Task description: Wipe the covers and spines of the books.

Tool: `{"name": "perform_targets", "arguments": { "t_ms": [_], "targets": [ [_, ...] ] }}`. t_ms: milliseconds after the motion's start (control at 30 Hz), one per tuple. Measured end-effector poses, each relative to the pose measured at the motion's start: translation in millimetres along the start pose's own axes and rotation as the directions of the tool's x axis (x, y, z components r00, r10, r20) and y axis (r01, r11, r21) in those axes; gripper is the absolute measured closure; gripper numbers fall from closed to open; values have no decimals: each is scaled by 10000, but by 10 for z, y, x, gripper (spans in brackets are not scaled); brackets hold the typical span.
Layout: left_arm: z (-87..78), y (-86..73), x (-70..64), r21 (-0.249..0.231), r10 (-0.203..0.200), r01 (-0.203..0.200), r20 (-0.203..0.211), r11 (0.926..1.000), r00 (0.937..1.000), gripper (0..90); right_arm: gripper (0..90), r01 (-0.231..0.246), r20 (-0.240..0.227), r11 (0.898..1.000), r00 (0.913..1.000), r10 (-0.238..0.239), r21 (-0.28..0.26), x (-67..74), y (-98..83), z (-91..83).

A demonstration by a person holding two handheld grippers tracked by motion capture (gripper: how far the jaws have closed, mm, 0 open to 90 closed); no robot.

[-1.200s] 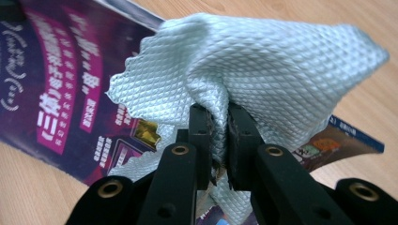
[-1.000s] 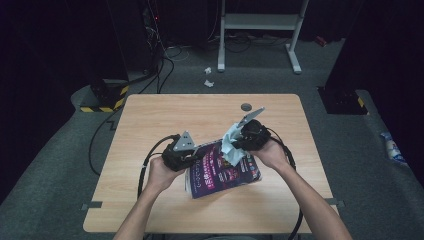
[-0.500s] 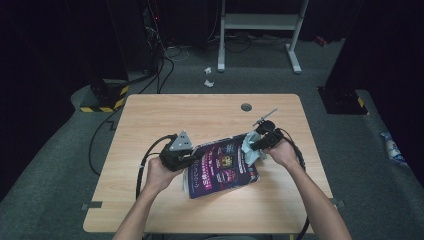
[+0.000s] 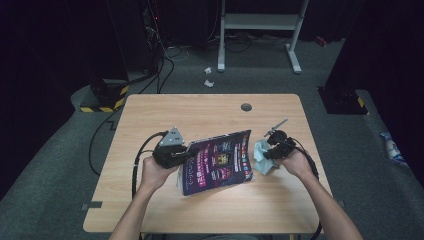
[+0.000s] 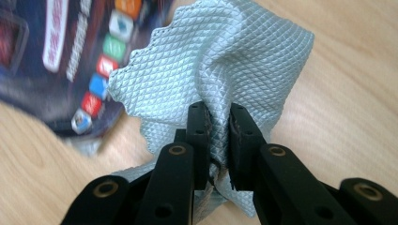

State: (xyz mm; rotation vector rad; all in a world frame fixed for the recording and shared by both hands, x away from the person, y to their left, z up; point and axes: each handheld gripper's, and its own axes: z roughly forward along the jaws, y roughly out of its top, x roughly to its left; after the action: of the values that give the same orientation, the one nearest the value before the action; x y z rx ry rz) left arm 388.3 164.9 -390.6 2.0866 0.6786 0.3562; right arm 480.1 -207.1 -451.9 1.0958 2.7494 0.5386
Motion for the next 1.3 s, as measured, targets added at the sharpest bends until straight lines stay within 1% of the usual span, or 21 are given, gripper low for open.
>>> {"name": "perform_targets", "arguments": {
  "t_ms": [33, 167, 333, 367, 433, 467, 500, 533, 567, 633, 667, 800, 833, 900, 933, 1000, 1033, 1100, 1133, 1200, 1300],
  "targets": [
    [-6, 5, 15, -10, -89, 89, 13, 10000, 10000, 835, 801, -144, 2, 9999, 9999, 144, 37, 21, -42, -7],
    [-10, 20, 64, -1, -394, 394, 50, 9992, 9992, 835, 794, 22, 41, 9999, 10000, -21, -117, 66, -145, -10],
    [-25, 35, 126, -155, -943, 948, 324, 9954, 9950, 836, 708, 194, -147, 9992, 9997, -200, -355, 152, -223, 14],
    [-46, 41, 139, -199, -1027, 1034, 348, 9944, 9941, 836, 653, 252, -187, 9974, 9995, -265, -670, 181, -233, -8],
    [-55, 41, 143, -271, -1153, 1164, 373, 9928, 9926, 835, 634, 196, -164, 9967, 9996, -209, -787, 197, -235, -30],
    [-66, 34, 170, -327, -1328, 1343, 434, 9904, 9902, 836, 540, 398, 50, 9897, 9992, -395, -1372, 220, -238, -97],
    [-66, 34, 170, -327, -1328, 1343, 434, 9904, 9902, 835, 540, 398, 50, 9897, 9992, -395, -1372, 220, -238, -97],
    [-65, 27, 198, -355, -1465, 1481, 439, 9883, 9882, 836, 497, 603, 304, 9800, 9980, -556, -1894, 233, -241, -169],
    [-66, 26, 205, -360, -1513, 1529, 433, 9876, 9875, 836, 490, 691, 364, 9756, 9974, -629, -2084, 234, -242, -201],
    [-67, 26, 208, -383, -1524, 1541, 434, 9873, 9874, 835, 486, 704, 367, 9726, 9973, -638, -2215, 236, -243, -233],
    [-79, 29, 208, -416, -1521, 1540, 461, 9872, 9873, 835, 485, 838, 417, 9658, 9962, -759, -2452, 240, -250, -291],
    [-130, 26, 225, -670, -1496, 1539, 652, 9858, 9866, 835, 493, 1150, 526, 9621, 9931, -1051, -2472, 250, -237, -351],
    [-138, 29, 228, -682, -1489, 1535, 678, 9858, 9865, 835, 575, 2091, 1125, 9455, 9761, -1862, -2496, 278, -230, -386],
    [-162, 59, 235, -642, -1338, 1380, 658, 9883, 9888, 835, 620, 2779, 1525, 9305, 9570, -2468, -2384, 298, -218, -393],
    [-167, 68, 236, -646, -1277, 1318, 647, 9892, 9897, 835, 633, 2880, 1531, 9275, 9542, -2569, -2383, 306, -214, -392],
    [-181, 83, 233, -638, -1217, 1257, 636, 9900, 9905, 835, 639, 2982, 1547, 9248, 9512, -2671, -2363, 303, -209, -392],
    [-186, 90, 231, -648, -1198, 1240, 647, 9902, 9907, 836, 639, 2877, 1306, 9317, 9556, -2640, -2219, 297, -193, -386],
    [-198, 106, 230, -659, -1093, 1139, 695, 9913, 9916, 835, 638, 2855, 1278, 9325, 9564, -2625, -2213, 290, -189, -388],
    [-202, 120, 229, -689, -1028, 1078, 720, 9918, 9921, 835, 620, 2660, 1048, 9347, 9632, -2477, -2357, 267, -180, -409],
    [-205, 141, 231, -733, -931, 989, 796, 9924, 9925, 836, 610, 2456, 708, 9378, 9693, -2353, -2455, 240, -162, -437],
    [-202, 168, 232, -753, -875, 945, 912, 9927, 9920, 836, 608, 2667, 860, 9377, 9635, -2536, -2227, 246, -133, -465]
  ]
}}
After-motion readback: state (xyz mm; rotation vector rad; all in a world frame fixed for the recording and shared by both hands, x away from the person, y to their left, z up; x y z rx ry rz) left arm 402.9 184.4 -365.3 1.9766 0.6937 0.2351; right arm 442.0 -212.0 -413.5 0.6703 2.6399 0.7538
